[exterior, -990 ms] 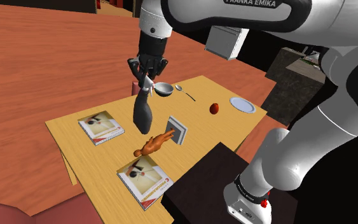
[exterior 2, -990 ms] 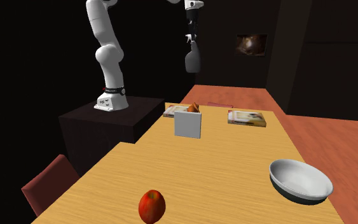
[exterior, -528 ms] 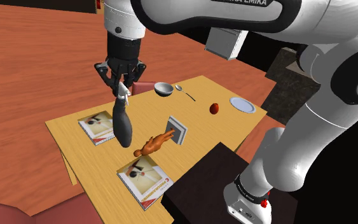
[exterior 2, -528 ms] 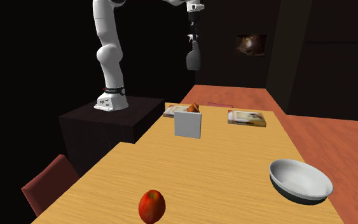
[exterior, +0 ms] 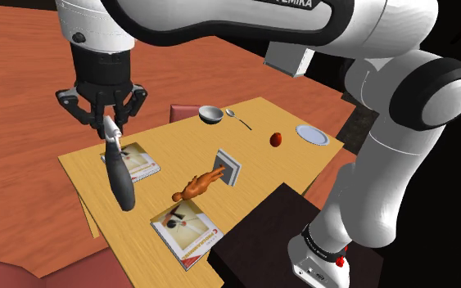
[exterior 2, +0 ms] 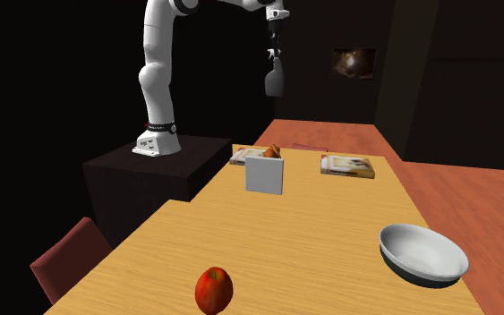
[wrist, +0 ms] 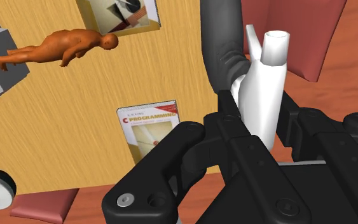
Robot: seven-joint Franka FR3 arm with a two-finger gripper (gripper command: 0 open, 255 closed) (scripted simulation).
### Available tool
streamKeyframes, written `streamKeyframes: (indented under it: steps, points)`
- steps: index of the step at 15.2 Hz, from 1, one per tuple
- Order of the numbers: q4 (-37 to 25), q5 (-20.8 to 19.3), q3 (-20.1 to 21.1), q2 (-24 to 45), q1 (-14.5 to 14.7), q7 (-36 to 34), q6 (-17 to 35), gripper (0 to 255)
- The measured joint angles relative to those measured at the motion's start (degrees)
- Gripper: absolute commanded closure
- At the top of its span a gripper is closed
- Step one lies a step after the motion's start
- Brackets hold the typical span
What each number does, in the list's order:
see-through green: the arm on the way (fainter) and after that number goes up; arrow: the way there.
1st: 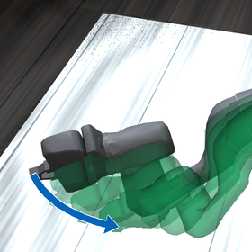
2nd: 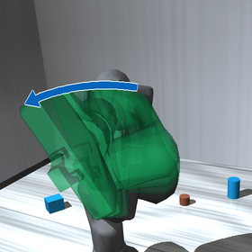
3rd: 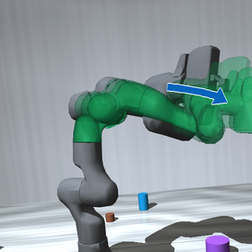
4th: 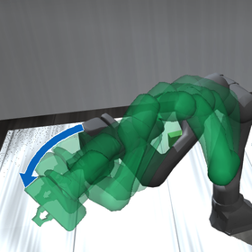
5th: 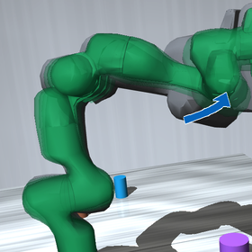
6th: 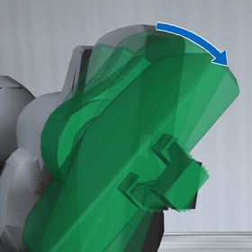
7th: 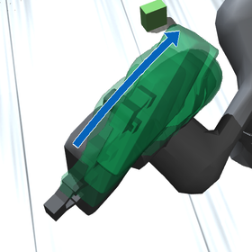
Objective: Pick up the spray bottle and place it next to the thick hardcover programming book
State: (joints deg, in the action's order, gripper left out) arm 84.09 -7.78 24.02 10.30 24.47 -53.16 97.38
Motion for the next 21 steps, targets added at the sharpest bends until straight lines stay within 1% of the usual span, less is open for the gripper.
streamKeyframes:
  steps: [1,4,9,21]
  points:
    - [-0.4,-0.3,0.2,0.6,0.5,-0.8,0.1,255]
    - [0.9,-0.7,0.4,1.2,0.9,-1.6,1.9,255]
    - [5.6,-0.4,0.3,0.5,0.5,-1.7,5.9,255]
    - [13.9,-1.0,0.0,1.1,0.2,-2.5,14.7,255]
